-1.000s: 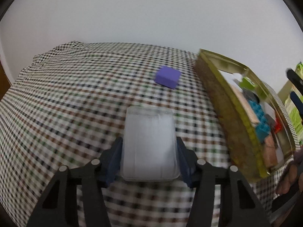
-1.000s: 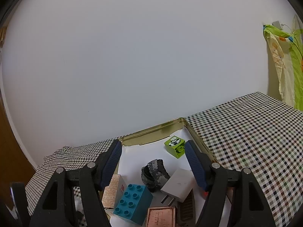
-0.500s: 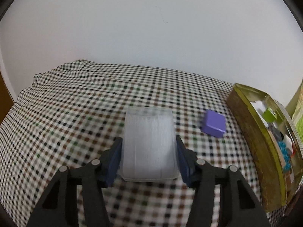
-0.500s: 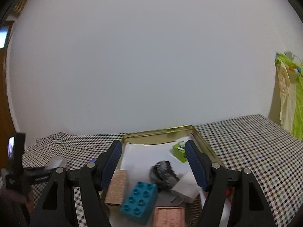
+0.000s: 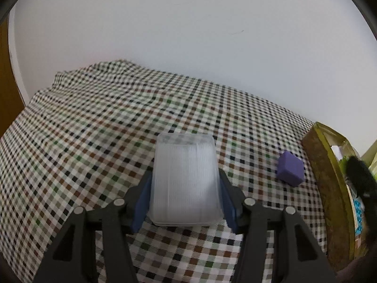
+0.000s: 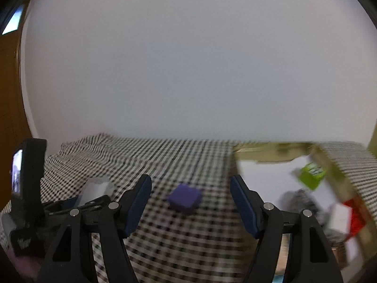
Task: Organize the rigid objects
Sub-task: 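Grasp the purple cube with the right tool while the left tool holds the clear box, then carry the clear box and purple cube over the gold tin with both tools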
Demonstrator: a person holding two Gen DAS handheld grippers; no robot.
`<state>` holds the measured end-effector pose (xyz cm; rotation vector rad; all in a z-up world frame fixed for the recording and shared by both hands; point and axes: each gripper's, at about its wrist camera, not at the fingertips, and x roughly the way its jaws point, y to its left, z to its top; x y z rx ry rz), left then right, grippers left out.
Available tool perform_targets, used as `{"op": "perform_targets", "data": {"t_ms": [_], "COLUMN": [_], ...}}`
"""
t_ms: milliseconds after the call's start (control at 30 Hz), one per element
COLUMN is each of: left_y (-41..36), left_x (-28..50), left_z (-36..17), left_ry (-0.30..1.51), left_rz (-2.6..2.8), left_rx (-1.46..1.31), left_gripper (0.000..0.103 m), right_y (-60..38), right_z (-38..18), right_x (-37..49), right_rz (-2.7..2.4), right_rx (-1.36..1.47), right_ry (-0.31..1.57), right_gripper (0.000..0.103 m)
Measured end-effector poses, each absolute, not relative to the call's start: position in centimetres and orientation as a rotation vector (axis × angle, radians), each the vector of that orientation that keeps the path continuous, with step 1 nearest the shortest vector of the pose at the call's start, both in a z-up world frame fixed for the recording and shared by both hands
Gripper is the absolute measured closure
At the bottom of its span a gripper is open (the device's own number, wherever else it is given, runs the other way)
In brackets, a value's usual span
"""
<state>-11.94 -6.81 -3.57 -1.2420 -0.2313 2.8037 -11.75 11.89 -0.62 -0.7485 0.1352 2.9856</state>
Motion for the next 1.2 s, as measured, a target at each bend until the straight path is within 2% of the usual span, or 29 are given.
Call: {"op": "perform_targets", "data": {"t_ms": [167,333,600,667,700,867,900,1100,1200], "left_y": [-6.6,-6.3,-6.2,-6.1,-6.1,-6.2,-6.2,-6.4,-6.5], "left_x": [-12.9,-13.2,-13.9,-14.0,-14.0,-14.1,-14.1,-14.0,-13.9], "left_z": [-3.9,-3.8,-4.0,-4.0,-4.0,-3.9,-3.9,-3.7,-3.6], "left_ry": [-0.217,-0.174,-0.158,-0.151,-0.148,-0.152,-0.153,-0.181,-0.209], "left_rz": [2.799,2.824,2.823,2.825,2.825,2.822,2.821,2.814,2.812], "left_rx": [-1.285,-1.296,-1.316,-1.321,-1.323,-1.323,-1.324,-1.321,-1.316], "left_gripper": [0.049,0.049,0.049,0.049,0.049,0.049,0.049,0.049,0.049], "right_y": [9.9,9.7,10.2,10.3,10.3,9.9,9.8,10.1,9.4], "right_z": [-2.6,-3.4,-4.5,-4.9,-5.1,-5.2,-5.2,-4.8,-3.8], "right_x": [-15.5,-16.9,-18.9,-19.2,-19.4,-19.4,-19.4,-18.3,-17.0], "right_rz": [2.92,2.863,2.778,2.757,2.748,2.721,2.722,2.75,2.784], "right_rx": [-0.93,-1.075,-1.183,-1.223,-1.24,-1.263,-1.263,-1.233,-1.14], "right_ry": [0.07,0.176,0.206,0.21,0.219,0.161,0.148,0.176,0.122], "right_gripper": [0.032,0.032,0.032,0.035,0.044,0.054,0.06,0.06,0.06]}}
